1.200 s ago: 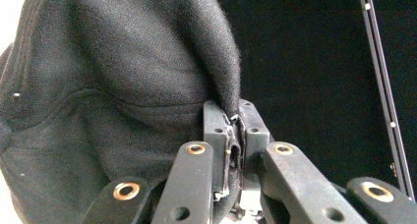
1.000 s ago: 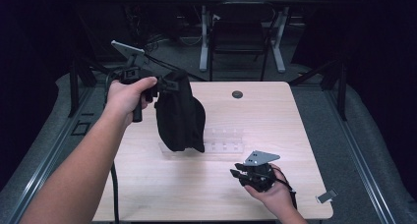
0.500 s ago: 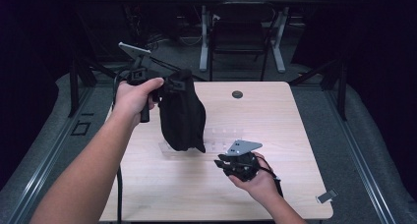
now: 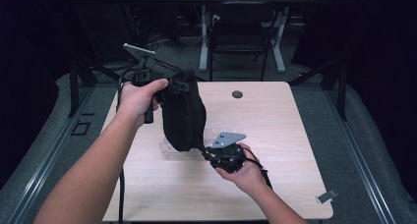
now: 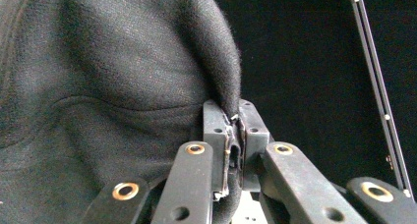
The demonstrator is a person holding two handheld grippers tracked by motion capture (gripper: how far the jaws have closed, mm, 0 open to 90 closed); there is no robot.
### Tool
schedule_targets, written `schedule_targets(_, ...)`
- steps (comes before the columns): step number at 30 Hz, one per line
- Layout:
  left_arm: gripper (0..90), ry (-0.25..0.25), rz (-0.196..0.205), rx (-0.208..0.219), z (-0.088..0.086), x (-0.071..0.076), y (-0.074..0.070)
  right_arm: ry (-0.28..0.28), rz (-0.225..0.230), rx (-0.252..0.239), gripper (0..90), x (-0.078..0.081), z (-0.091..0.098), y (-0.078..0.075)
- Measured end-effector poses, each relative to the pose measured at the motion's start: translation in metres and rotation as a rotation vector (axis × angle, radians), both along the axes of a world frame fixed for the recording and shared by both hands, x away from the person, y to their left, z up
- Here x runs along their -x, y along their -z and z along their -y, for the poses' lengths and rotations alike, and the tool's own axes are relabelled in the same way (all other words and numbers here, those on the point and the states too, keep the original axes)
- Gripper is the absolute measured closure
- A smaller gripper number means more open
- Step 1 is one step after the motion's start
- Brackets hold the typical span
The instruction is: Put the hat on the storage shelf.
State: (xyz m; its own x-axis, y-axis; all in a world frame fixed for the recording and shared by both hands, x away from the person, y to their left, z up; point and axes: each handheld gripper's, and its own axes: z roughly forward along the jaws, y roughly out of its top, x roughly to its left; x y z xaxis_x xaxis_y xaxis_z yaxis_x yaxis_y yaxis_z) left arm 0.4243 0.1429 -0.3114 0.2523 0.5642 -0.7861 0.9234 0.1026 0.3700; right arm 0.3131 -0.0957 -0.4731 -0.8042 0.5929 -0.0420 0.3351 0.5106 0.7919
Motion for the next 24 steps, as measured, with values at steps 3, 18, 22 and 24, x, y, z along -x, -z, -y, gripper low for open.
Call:
schedule_targets(3, 85.9, 0.003, 0.002, -0.001, 0.001, 0.0, 0.0, -0.003, 0.006, 0.006, 75.4, -0.002, -0.004, -0.002)
schedule_targets(18, 85.7, 0.004, 0.004, -0.002, 0.004, 0.001, -0.001, -0.011, 0.028, 0.053, 80.2, -0.005, -0.015, -0.005)
schedule_targets(22, 85.6, 0.007, 0.005, -0.004, 0.005, 0.001, -0.001, -0.01, 0.032, 0.065, 81.8, -0.004, -0.015, -0.005)
schedule_targets(24, 85.3, 0.01, 0.009, -0.006, 0.006, 0.001, -0.001, -0.012, 0.045, 0.077, 82.9, -0.003, -0.016, -0.005)
